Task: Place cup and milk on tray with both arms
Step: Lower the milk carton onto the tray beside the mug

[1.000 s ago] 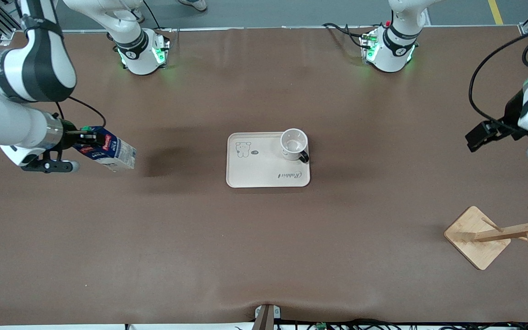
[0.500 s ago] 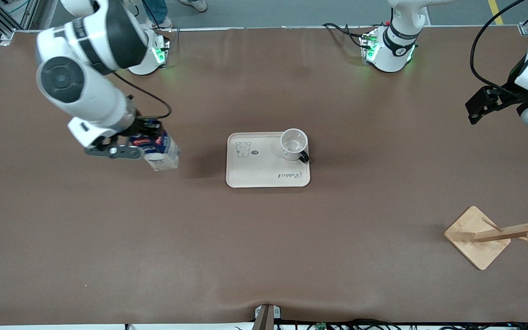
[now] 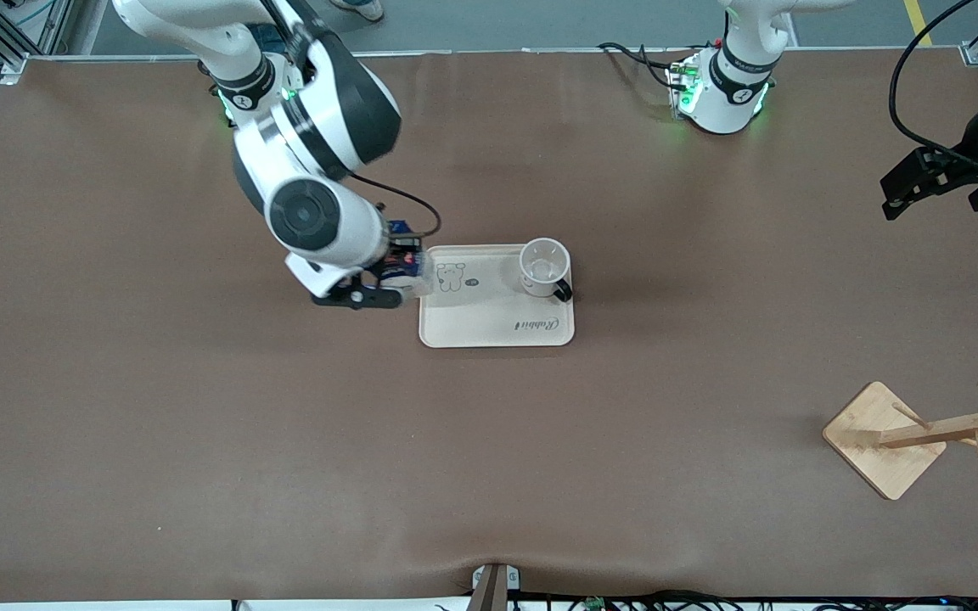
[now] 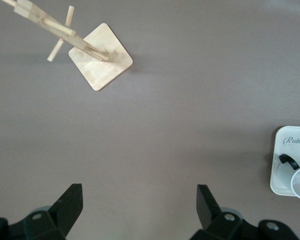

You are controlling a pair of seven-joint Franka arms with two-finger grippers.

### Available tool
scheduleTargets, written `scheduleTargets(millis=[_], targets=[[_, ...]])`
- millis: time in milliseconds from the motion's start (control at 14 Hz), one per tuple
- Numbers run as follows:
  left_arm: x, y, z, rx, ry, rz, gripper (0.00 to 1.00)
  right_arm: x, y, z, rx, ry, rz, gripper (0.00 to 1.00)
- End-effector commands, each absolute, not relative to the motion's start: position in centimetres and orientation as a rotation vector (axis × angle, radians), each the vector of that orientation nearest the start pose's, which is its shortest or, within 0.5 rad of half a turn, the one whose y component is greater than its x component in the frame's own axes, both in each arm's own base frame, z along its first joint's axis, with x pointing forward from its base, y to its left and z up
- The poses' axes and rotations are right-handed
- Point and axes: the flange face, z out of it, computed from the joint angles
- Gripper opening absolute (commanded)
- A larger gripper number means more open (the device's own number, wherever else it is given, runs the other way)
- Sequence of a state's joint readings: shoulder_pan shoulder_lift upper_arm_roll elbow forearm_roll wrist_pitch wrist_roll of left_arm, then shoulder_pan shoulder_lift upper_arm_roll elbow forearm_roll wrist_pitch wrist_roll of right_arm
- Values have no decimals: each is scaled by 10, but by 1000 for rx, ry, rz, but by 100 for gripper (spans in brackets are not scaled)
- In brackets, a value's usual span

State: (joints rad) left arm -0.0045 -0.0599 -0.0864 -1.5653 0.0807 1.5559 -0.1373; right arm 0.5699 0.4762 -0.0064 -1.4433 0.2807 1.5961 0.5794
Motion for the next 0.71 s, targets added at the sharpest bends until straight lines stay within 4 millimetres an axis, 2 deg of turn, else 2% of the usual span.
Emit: scheduleTargets(millis=[0, 214, 357, 429, 643], targets=[[523, -43, 663, -3101, -57, -118, 100, 547, 414, 367, -2878, 195, 798, 0], [529, -44, 658, -3105, -56, -111, 100, 548, 446, 358, -2909, 185, 742, 0], [535, -44, 652, -3108, -60, -99, 100, 545, 454, 352, -2998, 136, 651, 0], [537, -45, 655, -3109, -72, -110, 100, 545, 454, 351, -3053, 110, 606, 0], [541, -43, 652, -3109, -80, -103, 100, 540, 455, 341, -3080, 92, 612, 0]])
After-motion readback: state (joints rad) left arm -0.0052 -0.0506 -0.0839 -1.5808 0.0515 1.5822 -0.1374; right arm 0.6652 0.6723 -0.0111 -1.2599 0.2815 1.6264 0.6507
